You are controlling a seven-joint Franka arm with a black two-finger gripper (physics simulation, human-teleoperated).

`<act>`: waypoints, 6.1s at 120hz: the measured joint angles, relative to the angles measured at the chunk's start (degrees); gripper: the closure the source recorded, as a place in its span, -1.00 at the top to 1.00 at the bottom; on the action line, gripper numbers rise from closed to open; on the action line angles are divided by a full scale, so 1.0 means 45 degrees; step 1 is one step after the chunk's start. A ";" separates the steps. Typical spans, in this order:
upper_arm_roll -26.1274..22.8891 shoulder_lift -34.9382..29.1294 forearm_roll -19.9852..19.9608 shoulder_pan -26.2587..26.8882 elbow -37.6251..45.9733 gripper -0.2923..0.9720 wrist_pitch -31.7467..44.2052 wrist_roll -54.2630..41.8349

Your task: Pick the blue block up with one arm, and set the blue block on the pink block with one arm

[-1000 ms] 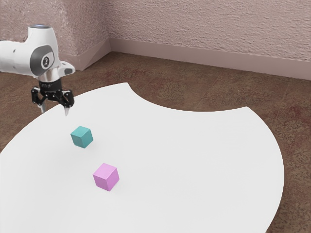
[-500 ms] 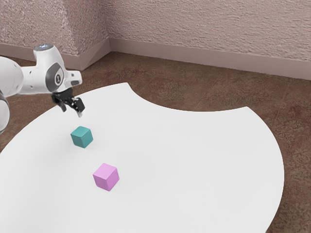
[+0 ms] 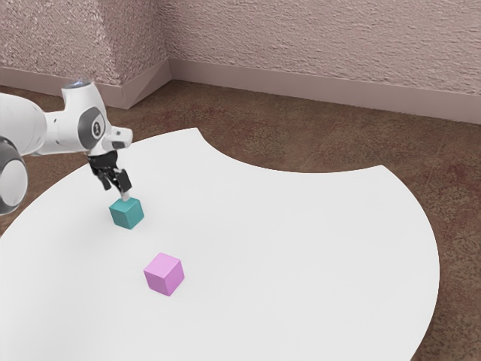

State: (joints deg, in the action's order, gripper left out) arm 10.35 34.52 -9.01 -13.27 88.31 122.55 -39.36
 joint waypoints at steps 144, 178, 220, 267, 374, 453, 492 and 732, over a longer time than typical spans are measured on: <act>0.0006 0.0037 -0.0210 0.0375 0.0446 0.50 -0.0766 0.1909; 0.0004 0.0456 -0.0197 0.0397 -0.0200 0.50 -0.1356 0.1968; -0.0013 0.0819 -0.0206 0.0345 -0.0670 0.50 -0.2357 0.2043; -0.0015 0.1181 -0.0278 0.0294 -0.1168 0.51 -0.3059 0.2112; -0.0093 0.1907 -0.0331 0.0122 -0.2527 0.50 -0.3486 0.2171; -0.0104 0.2222 -0.0350 0.0060 -0.2977 0.50 -0.4118 0.2188; -0.0096 0.2279 -0.0345 0.0058 -0.2998 0.25 -0.4331 0.2199; 0.0090 -0.6321 0.0736 0.5122 0.7682 -0.05 -0.1320 0.7463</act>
State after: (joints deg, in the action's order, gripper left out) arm 10.75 6.08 -5.70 9.78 122.88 116.61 -5.77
